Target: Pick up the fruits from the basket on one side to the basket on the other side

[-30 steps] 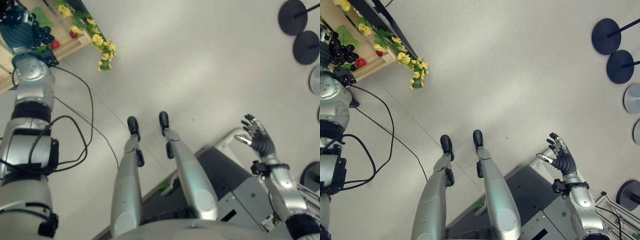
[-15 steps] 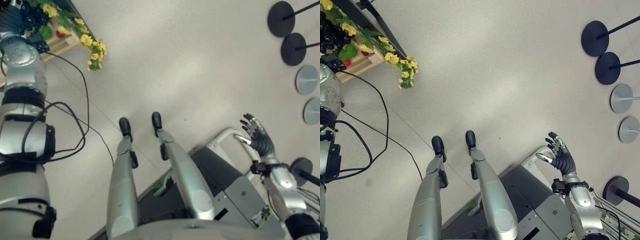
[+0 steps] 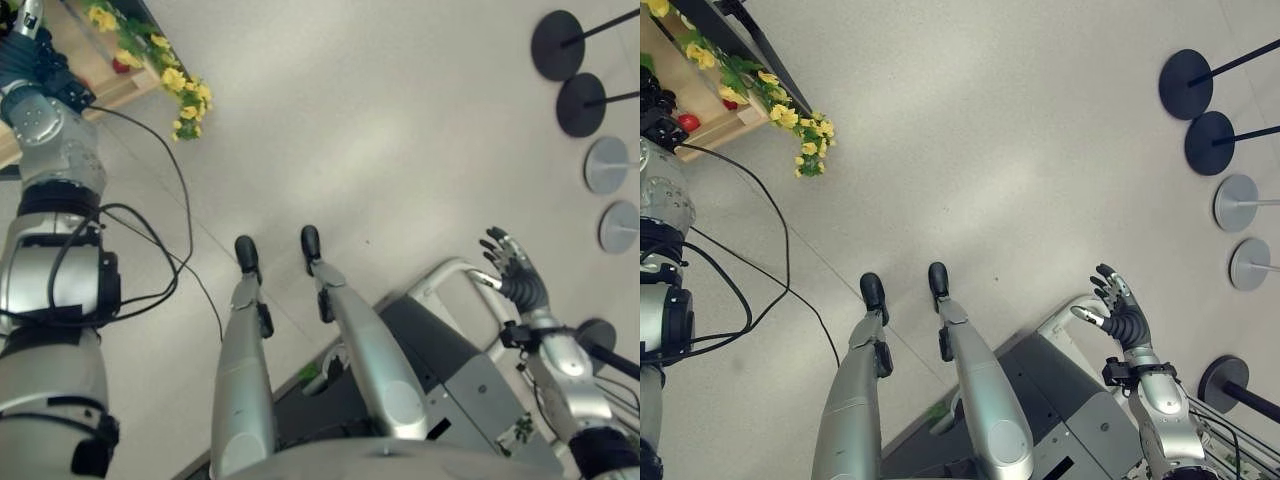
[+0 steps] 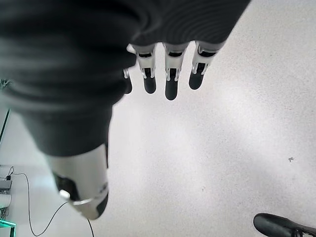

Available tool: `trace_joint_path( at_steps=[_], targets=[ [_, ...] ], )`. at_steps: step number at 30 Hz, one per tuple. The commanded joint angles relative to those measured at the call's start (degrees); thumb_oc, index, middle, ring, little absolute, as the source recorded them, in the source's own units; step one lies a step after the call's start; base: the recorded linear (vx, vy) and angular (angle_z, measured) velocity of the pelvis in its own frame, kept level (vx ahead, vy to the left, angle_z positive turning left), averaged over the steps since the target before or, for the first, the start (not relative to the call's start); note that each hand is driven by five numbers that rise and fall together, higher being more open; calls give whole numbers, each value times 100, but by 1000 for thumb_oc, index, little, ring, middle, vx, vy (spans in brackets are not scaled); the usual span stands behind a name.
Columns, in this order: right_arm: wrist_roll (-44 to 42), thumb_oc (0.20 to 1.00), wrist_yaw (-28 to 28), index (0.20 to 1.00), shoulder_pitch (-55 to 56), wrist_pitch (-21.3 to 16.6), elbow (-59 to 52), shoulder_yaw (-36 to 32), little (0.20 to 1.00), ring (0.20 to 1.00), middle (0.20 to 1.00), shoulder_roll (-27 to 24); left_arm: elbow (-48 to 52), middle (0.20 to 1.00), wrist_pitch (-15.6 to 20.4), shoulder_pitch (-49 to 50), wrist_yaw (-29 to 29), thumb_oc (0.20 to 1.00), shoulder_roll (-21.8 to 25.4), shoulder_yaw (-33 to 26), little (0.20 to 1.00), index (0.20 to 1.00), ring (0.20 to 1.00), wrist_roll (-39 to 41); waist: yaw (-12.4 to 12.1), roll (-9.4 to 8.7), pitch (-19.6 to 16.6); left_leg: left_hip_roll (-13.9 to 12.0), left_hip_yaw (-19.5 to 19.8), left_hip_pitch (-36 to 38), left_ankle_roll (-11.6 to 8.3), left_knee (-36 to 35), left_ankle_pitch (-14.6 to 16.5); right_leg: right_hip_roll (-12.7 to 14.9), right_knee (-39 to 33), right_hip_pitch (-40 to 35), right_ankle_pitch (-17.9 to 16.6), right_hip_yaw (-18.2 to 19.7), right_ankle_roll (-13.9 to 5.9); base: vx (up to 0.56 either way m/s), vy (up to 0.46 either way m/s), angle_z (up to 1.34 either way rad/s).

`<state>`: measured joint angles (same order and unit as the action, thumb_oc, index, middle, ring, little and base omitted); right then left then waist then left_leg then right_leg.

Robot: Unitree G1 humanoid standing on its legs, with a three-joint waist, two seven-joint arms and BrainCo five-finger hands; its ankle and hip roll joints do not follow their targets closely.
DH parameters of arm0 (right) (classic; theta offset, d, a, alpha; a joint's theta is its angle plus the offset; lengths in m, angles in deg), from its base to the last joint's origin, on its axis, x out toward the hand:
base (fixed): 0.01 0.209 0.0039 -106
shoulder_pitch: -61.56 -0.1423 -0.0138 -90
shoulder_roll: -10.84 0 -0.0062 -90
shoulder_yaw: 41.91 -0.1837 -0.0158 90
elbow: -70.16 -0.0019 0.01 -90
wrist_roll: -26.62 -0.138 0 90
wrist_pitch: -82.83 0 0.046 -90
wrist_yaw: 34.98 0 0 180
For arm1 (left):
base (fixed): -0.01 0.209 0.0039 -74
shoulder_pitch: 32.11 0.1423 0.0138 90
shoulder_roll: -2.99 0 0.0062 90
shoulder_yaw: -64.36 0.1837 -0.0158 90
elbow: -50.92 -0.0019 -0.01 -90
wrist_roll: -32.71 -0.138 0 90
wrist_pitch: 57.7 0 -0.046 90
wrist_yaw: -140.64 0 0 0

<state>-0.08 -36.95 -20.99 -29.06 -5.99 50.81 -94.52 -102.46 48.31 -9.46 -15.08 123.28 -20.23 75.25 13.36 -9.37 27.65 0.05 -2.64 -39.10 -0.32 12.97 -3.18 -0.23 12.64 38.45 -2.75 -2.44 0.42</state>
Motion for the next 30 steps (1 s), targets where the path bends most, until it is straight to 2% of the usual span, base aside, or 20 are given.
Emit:
trace_joint_path(
  at_steps=[1,3,7,8,9,10,11,12,13,14,15,18,22,23,25,29,30],
  targets=[
    [-276,1000,132,1000,382,-252,-177,-281,1000,1000,1000,-148,63,1000,477,123,143,1000,401,-188,1000,1000,1000,-23,71,25,-310,76,47,279,23,466,621,39,27,-217,135,-174,-565,0,0,0],
    [-266,1000,152,1000,382,-257,-154,-248,1000,1000,1000,-139,62,1000,540,86,231,1000,417,-215,1000,1000,1000,-10,66,3,-310,75,55,285,18,459,614,34,26,-216,125,-180,-565,7,-15,0],
    [-218,1000,183,1000,397,-256,-136,-193,1000,1000,1000,-126,250,1000,799,53,264,1000,243,-435,1000,1000,1000,516,62,-46,-315,67,71,327,13,397,601,29,-28,-247,111,-200,-564,3,-8,0],
    [-208,1000,201,1000,397,-247,-145,-181,1000,1000,1000,-102,528,1000,1058,59,168,1000,98,-571,1000,1000,1000,1013,52,-61,-310,72,82,332,13,377,601,20,-34,-246,119,-205,-565,0,0,0],
    [-203,1000,216,1000,410,-239,-136,-182,1000,1000,1000,-95,663,1000,1168,105,64,1000,-35,-707,1000,1000,1000,1389,52,-60,-316,75,91,345,14,357,608,14,-36,-245,127,-204,-563,0,0,0],
    [-202,1000,216,1000,415,-238,-136,-184,1000,1000,1000,-104,665,1000,1174,125,42,1000,-38,-719,1000,1000,1000,1413,53,-52,-320,75,91,348,14,355,609,13,-34,-246,128,-204,-563,0,0,0],
    [-256,1000,230,1000,439,-223,-72,-211,1000,1000,1000,-47,1025,1000,1417,227,-362,1000,-364,-949,1000,1000,1000,2367,55,-70,-326,81,114,351,9,352,608,9,-31,-245,132,-208,-558,0,0,0],
    [-282,1000,238,1000,434,-197,-22,-190,1000,1000,1000,-21,1088,1000,1485,276,-482,1000,-573,-1089,1000,1000,1000,2857,51,-74,-331,84,117,360,6,342,610,6,-36,-258,138,-214,-556,0,0,0],
    [-286,1000,235,1000,445,-199,-18,-193,1000,1000,1000,-40,1071,1000,1493,307,-552,1000,-577,-1106,1000,1000,1000,2922,58,-56,-340,83,120,365,6,340,612,5,-37,-263,139,-217,-556,5,-15,4],
    [-277,1000,280,1000,458,-163,-40,-143,1000,1000,1000,-4,1453,1000,1624,425,-623,1000,-937,-1194,1000,1000,1000,3267,55,-64,-330,99,134,367,6,347,612,6,-44,-270,131,-228,-550,4,-1,5],
    [-285,1000,308,1000,455,-153,-74,-118,1000,1000,1000,-11,1345,1000,1488,440,-600,1000,-1038,-1128,1000,1000,1000,3287,60,-55,-336,104,132,375,7,350,608,9,-44,-277,122,-235,-549,0,0,0],
    [-227,1000,348,1000,451,-101,-147,-91,1000,1000,1000,-58,1373,1000,1446,402,-567,1000,-1169,-1018,1000,1000,1000,3269,46,-29,-312,106,133,419,11,327,596,10,-23,-291,107,-232,-549,4,9,1],
    [-211,1000,376,1000,522,-96,-271,-228,1000,1000,1000,-84,1396,1000,1430,537,-550,1000,-1076,-1167,1000,1000,1000,3445,27,-22,-274,91,108,489,21,287,607,12,-44,-339,82,-222,-573,9,9,-2],
    [-222,1000,381,1000,539,-103,-281,-261,1000,1000,1000,-93,1451,1000,1562,530,-521,1000,-1028,-1234,1000,1000,1000,3505,26,-31,-266,92,107,495,17,287,610,12,-51,-349,79,-221,-579,12,10,-4],
    [-229,1000,384,1000,564,-102,-286,-283,1000,1000,1000,-94,1487,1000,1578,510,-488,1000,-996,-1268,1000,1000,1000,3511,29,-38,-260,89,109,502,15,284,610,11,-61,-355,74,-219,-586,6,2,-2],
    [-321,1000,352,1000,644,-130,-230,-305,1000,1000,1000,-91,1554,1000,1759,379,-53,1000,-661,-1382,1000,1000,1000,3006,16,-88,-253,83,129,506,8,311,627,-4,-73,-376,93,-229,-575,0,0,0],
    [-314,1000,349,1000,646,-137,-210,-270,1000,1000,1000,-103,1651,1000,1902,311,98,1000,-561,-1403,1000,1000,1000,2795,13,-109,-258,73,131,496,3,319,633,-7,-66,-364,103,-235,-570,0,0,0]
  ],
)
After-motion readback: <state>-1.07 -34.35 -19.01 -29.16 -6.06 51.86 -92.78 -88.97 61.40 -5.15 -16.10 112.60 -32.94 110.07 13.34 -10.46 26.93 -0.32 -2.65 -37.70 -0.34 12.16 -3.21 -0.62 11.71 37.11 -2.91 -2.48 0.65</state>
